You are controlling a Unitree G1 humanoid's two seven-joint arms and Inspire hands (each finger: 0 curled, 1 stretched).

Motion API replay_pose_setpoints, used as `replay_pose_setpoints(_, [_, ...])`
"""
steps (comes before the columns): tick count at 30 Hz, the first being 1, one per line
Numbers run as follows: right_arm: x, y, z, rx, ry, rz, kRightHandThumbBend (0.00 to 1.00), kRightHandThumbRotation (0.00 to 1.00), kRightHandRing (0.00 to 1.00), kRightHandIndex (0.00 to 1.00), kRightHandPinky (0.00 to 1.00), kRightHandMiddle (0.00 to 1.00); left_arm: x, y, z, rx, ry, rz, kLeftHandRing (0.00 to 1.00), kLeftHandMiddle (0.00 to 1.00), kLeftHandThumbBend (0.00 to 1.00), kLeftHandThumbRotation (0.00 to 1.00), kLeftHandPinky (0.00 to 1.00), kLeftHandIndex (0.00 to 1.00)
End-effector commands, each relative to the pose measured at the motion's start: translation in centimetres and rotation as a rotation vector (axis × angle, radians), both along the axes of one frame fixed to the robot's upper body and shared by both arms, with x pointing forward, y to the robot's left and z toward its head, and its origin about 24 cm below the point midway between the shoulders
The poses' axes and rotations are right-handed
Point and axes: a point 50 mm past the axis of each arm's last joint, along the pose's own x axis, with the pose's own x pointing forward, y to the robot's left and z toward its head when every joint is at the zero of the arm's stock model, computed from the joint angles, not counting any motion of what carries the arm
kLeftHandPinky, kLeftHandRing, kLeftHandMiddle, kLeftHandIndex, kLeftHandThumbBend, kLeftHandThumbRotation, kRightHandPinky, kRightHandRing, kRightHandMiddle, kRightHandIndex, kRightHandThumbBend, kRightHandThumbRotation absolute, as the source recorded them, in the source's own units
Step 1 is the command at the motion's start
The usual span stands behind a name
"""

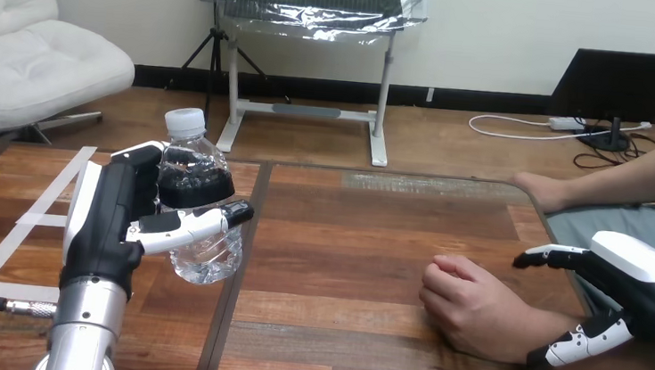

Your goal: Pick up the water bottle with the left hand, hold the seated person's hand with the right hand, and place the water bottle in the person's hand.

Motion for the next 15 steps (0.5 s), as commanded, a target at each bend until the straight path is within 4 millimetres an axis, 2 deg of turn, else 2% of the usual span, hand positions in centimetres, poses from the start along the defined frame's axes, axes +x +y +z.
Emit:
replay_pose_setpoints(1, [0.9, -0.4, 0.3, -0.042, 0.011, -0.04, 1.0, 0.27, 0.87, 0.83, 0.88, 0.86, 0.7, -0.3, 2.9, 0.006, -0.134, -0.014, 0.34, 0.39, 0.63, 0.0, 0.26, 0.42])
replay_pose_setpoints(15, [1.3, -0.1, -1.1, -0.09, 0.042, -0.065, 1.0, 0.27, 0.83, 0.81, 0.8, 0.84, 0.7, -0.2, 2.9, 0.001, -0.14, -0.021, 0.33, 0.39, 0.63, 0.0, 0.26, 0.42])
